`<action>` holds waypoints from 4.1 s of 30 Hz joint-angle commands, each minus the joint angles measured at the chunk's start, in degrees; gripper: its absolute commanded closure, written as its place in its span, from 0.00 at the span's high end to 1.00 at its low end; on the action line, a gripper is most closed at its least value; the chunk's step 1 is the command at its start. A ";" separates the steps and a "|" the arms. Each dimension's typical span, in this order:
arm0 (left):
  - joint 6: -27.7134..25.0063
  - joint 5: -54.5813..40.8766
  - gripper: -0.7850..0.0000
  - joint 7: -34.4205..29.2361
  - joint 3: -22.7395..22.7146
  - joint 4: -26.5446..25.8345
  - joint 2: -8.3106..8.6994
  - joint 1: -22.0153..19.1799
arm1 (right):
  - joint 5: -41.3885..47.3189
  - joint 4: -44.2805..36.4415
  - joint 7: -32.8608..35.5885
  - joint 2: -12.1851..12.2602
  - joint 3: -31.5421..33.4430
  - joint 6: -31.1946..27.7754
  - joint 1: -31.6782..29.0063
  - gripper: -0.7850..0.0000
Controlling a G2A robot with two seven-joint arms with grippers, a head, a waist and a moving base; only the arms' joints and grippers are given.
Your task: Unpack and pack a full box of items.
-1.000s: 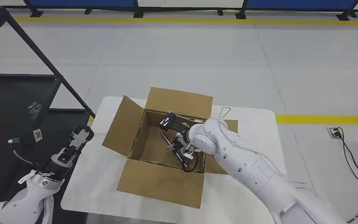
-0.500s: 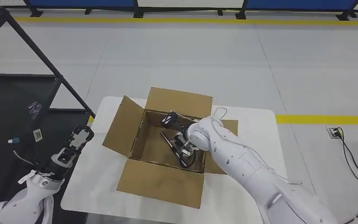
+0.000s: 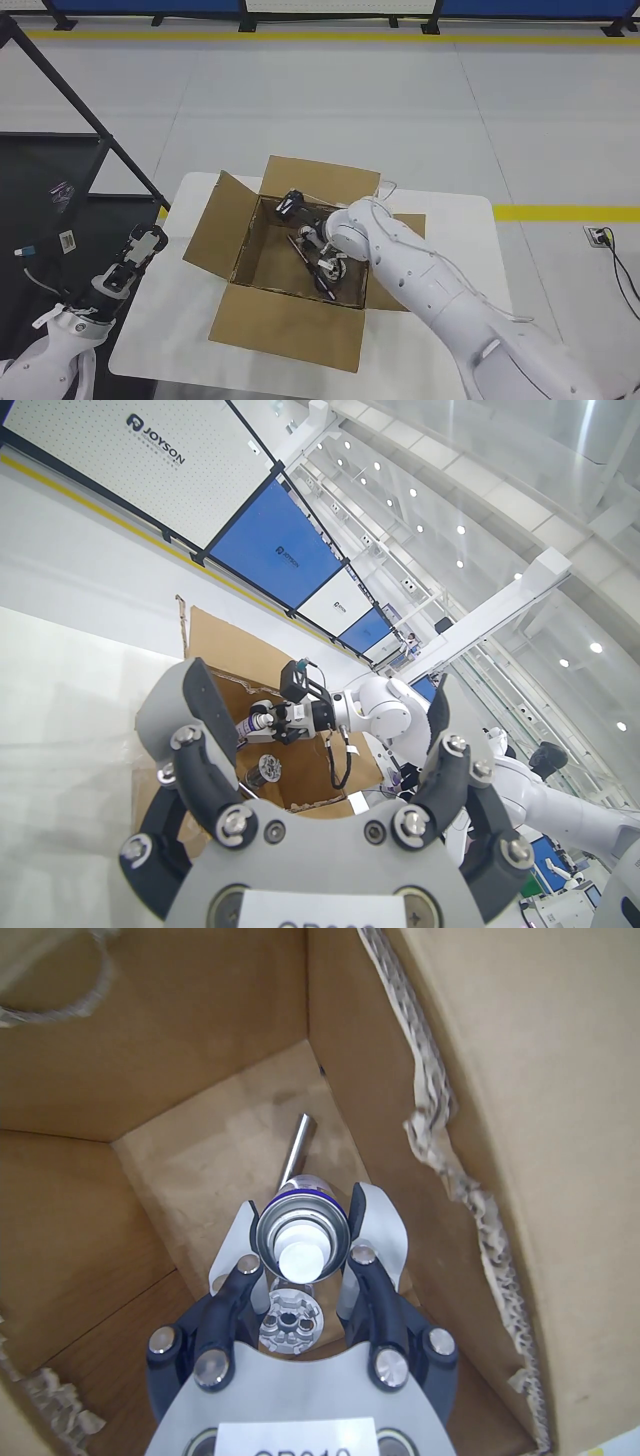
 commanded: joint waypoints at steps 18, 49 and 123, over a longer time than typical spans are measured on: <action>0.00 0.00 1.00 0.00 0.00 0.00 0.00 0.00 | -17.85 -64.19 21.84 16.55 41.86 10.17 -34.16 0.00; 0.00 0.00 1.00 0.00 0.00 0.00 0.00 0.00 | -23.91 -30.40 15.50 20.83 60.59 9.51 -36.80 0.39; 0.00 0.00 1.00 0.00 0.00 0.00 0.00 0.00 | 2.83 9.74 13.43 -2.08 -4.78 -1.14 -0.84 0.00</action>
